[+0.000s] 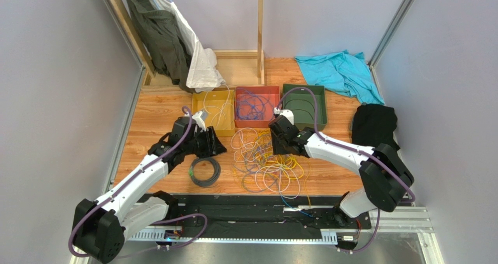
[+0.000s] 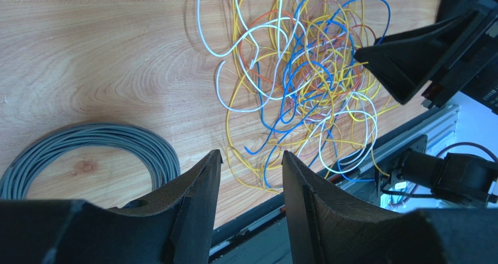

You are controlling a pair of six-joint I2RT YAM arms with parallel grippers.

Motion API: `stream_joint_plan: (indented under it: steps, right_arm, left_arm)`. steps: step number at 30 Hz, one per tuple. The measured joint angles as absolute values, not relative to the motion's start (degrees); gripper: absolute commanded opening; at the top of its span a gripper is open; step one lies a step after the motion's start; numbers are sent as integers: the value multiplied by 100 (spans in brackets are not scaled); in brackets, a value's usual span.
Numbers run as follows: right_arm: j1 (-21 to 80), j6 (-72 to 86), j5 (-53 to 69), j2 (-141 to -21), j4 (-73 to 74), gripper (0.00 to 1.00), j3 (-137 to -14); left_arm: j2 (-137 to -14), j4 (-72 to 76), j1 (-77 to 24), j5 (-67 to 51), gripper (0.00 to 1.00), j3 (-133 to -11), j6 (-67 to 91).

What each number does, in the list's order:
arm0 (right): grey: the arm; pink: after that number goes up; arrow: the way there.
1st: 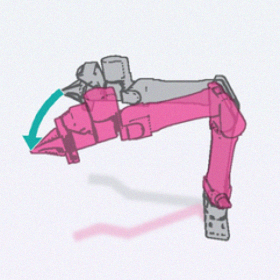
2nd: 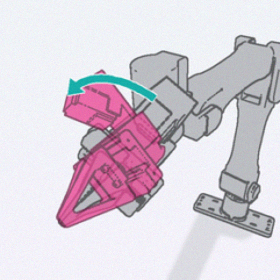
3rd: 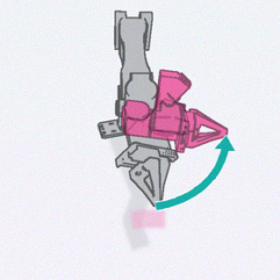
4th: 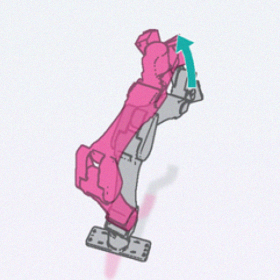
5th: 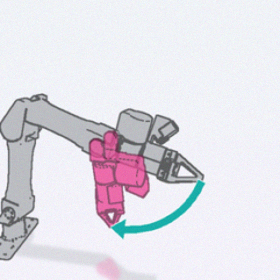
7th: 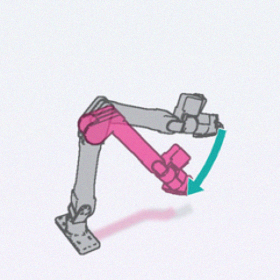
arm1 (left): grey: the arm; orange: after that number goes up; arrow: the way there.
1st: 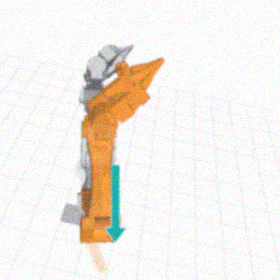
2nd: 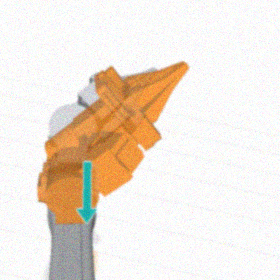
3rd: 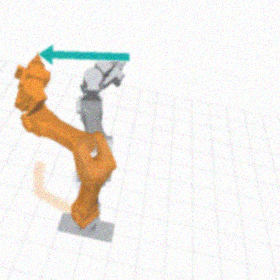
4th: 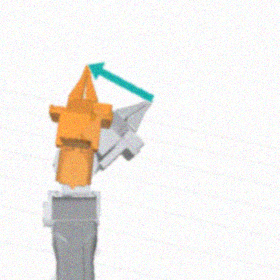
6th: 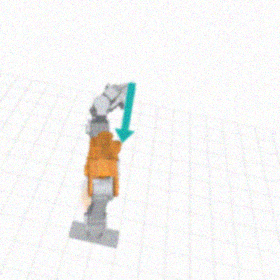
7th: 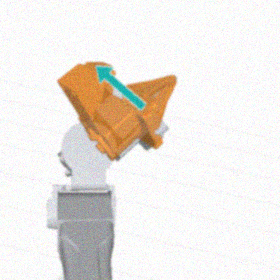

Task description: Untangle the cables

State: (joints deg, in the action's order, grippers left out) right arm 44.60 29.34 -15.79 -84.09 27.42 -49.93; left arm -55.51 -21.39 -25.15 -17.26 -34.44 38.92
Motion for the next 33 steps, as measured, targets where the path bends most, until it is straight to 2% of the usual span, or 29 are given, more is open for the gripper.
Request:
stream_joint_plan:
  steps: [1, 3, 8, 13, 17, 21, 27, 33]
  right_arm:
    - [4456, 2915, -1636, -8508, 2746, 12, -5074]
    - [4456, 2814, -1715, -8593, 2746, 0, -5162]
    - [4464, 2812, -1815, -8560, 2759, 0, -5330]
    - [4934, 2585, -2027, -7446, 3127, 0, -5441]
    - [5835, 2204, -2412, -6388, 3463, 0, -6453]
    - [6587, 1900, -2845, -5883, 3653, 0, -7780]
    - [7465, 1625, -3522, -5754, 4110, 0, -9000]
    - [7719, 1505, -3765, -5937, 4311, 0, -9734]
  left_arm:
    - [-5551, -2143, -2515, -1726, 52, -3444, 3889]
    - [-5551, -2145, -2515, -1726, 52, -3444, 3892]
    - [-5551, -2158, -2515, -1728, 51, -3444, 3892]
    - [-5457, -2196, -2515, -1723, 51, -3444, 3887]
    - [-5389, -2241, -2515, -1664, 51, -3518, 3837]
    - [-5387, -2246, -2515, -1636, 52, -3662, 3817]
    - [-5164, -2239, -2515, -1619, 56, -3826, 3802]
    - [-4856, -1723, -2532, -1990, 67, -3868, 3850]
